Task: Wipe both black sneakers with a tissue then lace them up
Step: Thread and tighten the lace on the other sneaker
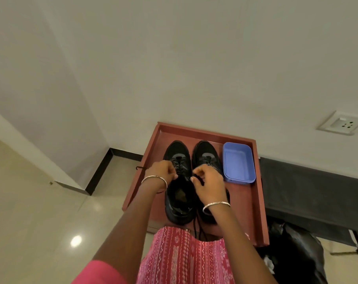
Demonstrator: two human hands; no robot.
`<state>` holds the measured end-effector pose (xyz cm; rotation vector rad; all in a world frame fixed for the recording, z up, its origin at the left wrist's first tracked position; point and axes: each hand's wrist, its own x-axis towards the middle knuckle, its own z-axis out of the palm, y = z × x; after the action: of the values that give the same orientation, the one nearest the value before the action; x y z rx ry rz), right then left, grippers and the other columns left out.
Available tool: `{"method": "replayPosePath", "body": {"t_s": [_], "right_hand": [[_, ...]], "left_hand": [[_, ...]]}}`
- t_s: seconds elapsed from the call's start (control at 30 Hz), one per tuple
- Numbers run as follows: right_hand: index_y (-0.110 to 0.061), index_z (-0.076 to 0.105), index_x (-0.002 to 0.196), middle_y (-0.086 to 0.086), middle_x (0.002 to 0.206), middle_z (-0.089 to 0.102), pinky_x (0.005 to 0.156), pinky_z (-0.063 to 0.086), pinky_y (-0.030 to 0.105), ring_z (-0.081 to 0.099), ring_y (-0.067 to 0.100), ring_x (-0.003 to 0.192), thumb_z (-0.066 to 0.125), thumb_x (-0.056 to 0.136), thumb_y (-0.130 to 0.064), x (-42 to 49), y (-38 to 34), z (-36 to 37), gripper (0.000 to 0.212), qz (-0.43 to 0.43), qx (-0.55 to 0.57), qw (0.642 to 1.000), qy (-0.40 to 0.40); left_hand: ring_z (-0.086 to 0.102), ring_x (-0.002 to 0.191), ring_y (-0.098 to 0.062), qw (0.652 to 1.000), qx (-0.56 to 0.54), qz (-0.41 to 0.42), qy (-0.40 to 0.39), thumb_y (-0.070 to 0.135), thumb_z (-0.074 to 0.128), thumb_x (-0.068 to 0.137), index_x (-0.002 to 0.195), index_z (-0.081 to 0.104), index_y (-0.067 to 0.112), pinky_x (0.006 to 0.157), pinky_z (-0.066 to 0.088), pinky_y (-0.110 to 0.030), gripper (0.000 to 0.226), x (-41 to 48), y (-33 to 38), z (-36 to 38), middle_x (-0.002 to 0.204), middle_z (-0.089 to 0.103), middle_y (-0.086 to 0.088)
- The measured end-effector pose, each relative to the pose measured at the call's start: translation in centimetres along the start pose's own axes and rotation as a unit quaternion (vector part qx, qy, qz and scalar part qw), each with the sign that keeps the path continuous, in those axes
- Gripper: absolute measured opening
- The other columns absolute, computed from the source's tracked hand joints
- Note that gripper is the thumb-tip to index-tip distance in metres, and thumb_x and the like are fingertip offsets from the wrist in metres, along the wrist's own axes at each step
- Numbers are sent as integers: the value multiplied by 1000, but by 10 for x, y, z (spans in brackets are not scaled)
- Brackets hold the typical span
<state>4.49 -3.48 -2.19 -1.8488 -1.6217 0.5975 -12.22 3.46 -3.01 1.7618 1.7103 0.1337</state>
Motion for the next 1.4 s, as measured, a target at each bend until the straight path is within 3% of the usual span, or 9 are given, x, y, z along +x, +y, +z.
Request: {"method": "replayPosePath", "body": {"t_s": [0.1,0.23,0.3,0.67,0.87,0.97,1.13,1.23,1.4], "right_hand": [[-15,67,115,3,111,68,94,53,39,63,20,105,68,92,-17,11,1,21,24,20,-14,999,-45],[-17,69,87,0,87,71,78,56,38,66,17,82,71,90,-20,15,6,36,5,75,3,996,-42],[-21,61,79,-1,79,69,72,53,35,64,17,76,70,90,-19,14,12,39,15,89,11,995,-33],[-22,65,76,-3,73,67,70,44,27,63,19,78,68,86,-19,32,27,45,11,147,-1,988,-45],[-24,59,67,0,78,67,83,54,41,65,24,86,72,82,-22,28,20,52,20,190,3,982,-17],[-22,66,71,-3,72,68,81,55,33,66,16,77,75,84,-21,28,23,44,16,166,29,985,-24],[-17,76,76,0,61,71,84,57,32,70,11,65,76,86,-30,30,33,13,16,130,111,974,-151],[-16,79,75,9,69,72,98,53,39,69,21,70,74,88,-38,24,31,-5,26,138,186,943,-239],[-18,77,81,7,96,76,99,53,39,70,23,101,64,96,-34,38,18,9,25,113,338,924,-140]], "left_hand": [[64,94,-25,992,-106,-52,41,24,69,90,76,55,28,93,52,-46,20,-5,3,16,92,66,1],[63,97,-26,977,-146,-103,112,24,61,95,76,51,29,97,48,-50,22,-8,6,39,83,57,10],[64,97,-26,968,-176,-98,148,21,61,95,77,51,30,89,51,-44,22,-9,6,49,87,60,7],[65,94,-28,950,-166,-184,189,27,58,99,93,65,24,70,41,-31,10,-4,6,54,102,68,-4],[66,93,-26,949,-146,-186,207,22,58,98,86,61,28,90,52,-45,14,-8,10,54,91,66,3],[62,87,-17,966,-119,-133,188,24,61,97,84,58,29,98,45,-48,14,-7,4,48,81,61,13],[64,69,-19,985,-130,-42,104,43,61,96,73,63,26,74,57,-43,29,-5,-25,29,65,61,9],[48,47,-13,959,-264,-20,102,54,53,96,66,70,9,57,47,-32,56,-10,-20,20,49,52,6],[56,65,-9,872,-485,-22,60,29,55,102,78,66,9,61,50,-20,33,-4,-2,19,71,60,0]]}}
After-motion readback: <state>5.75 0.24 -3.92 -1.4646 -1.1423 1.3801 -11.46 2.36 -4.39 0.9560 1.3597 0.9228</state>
